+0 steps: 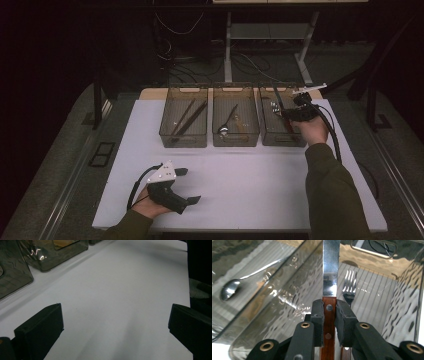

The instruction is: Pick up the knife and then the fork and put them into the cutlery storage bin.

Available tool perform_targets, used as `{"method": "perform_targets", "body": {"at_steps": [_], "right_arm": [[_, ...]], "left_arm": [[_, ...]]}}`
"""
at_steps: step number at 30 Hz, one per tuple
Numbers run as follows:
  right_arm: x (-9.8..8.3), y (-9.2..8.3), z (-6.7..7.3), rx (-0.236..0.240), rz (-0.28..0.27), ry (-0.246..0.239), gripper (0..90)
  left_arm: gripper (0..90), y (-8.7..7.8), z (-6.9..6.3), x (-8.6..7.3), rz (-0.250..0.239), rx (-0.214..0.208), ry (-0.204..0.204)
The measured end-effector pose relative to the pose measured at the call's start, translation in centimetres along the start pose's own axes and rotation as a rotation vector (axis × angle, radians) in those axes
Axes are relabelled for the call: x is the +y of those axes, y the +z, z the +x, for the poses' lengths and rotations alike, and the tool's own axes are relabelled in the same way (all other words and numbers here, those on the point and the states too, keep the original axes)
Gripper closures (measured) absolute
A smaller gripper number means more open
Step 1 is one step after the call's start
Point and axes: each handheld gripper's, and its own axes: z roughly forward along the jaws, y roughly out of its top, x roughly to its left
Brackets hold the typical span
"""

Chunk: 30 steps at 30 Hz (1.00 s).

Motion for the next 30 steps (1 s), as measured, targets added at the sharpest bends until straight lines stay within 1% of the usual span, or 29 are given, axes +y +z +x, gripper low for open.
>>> {"method": "perform_targets", "body": {"at_steps": [4,8,11,14,16,17,18,19,24,27,30], "right_arm": [[-0.2,0.6,0.0,-0.009,0.031,0.006,77.4],[-0.4,1.2,0.0,-0.03,0.069,0.012,77.4],[-0.4,1.4,0.0,-0.031,0.086,0.024,77.4],[-0.5,1.6,0.0,-0.035,0.108,0.025,77.4],[-0.5,1.8,-0.1,-0.044,0.126,0.034,77.4],[-0.5,1.8,-0.2,-0.043,0.131,0.036,77.4],[-0.5,1.9,-0.2,-0.039,0.143,0.05,77.4],[-0.6,2.0,-0.2,-0.042,0.15,0.047,77.4],[-0.7,2.2,-0.2,-0.051,0.169,0.05,77.3],[-0.6,2.3,-0.2,-0.048,0.178,0.054,76.0],[-0.6,2.3,-0.2,-0.046,0.173,0.06,70.2]], "left_arm": [[0.0,0.0,0.0,0.0,-0.001,-0.001,0.001],[0.0,0.0,0.0,0.0,0.001,-0.001,0.001],[0.0,0.0,0.0,0.0,0.001,-0.002,0.001],[0.0,0.0,0.0,0.0,0.001,-0.002,0.0],[0.0,0.0,0.0,0.0,0.001,-0.002,0.0],[0.0,0.0,0.0,0.0,0.002,-0.002,0.001],[0.0,0.1,0.0,0.0,0.001,-0.002,0.0],[0.0,0.0,0.0,0.0,0.002,-0.002,0.0],[0.0,0.1,0.0,0.0,0.002,-0.003,-0.003],[0.0,0.0,0.0,0.0,0.002,-0.003,-0.001],[0.0,0.1,0.0,0.0,0.002,-0.003,-0.001]]}}
